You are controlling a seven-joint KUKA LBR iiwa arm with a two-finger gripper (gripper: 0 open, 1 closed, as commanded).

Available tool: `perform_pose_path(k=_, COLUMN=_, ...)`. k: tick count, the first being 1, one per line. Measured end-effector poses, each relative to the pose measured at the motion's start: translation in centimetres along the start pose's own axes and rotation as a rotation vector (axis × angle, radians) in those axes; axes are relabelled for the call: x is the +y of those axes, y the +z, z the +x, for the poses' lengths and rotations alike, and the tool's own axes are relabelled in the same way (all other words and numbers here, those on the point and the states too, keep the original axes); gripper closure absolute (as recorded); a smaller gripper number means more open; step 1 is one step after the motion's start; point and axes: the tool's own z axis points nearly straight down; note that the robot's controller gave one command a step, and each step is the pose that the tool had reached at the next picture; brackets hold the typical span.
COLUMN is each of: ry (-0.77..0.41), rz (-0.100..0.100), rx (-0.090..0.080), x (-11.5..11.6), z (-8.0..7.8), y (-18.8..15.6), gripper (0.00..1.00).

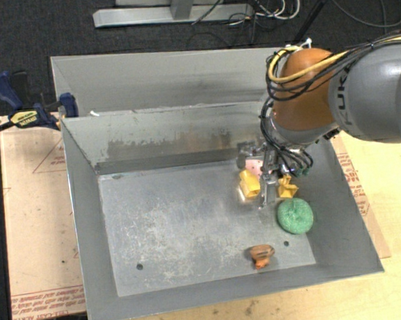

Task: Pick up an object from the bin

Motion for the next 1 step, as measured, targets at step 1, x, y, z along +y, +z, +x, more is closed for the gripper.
perform_pose_path(k=1, ry=-0.300, rz=-0.003, rx=0.003, x=-1.29, z=-0.43, y=2.12, gripper=1.00)
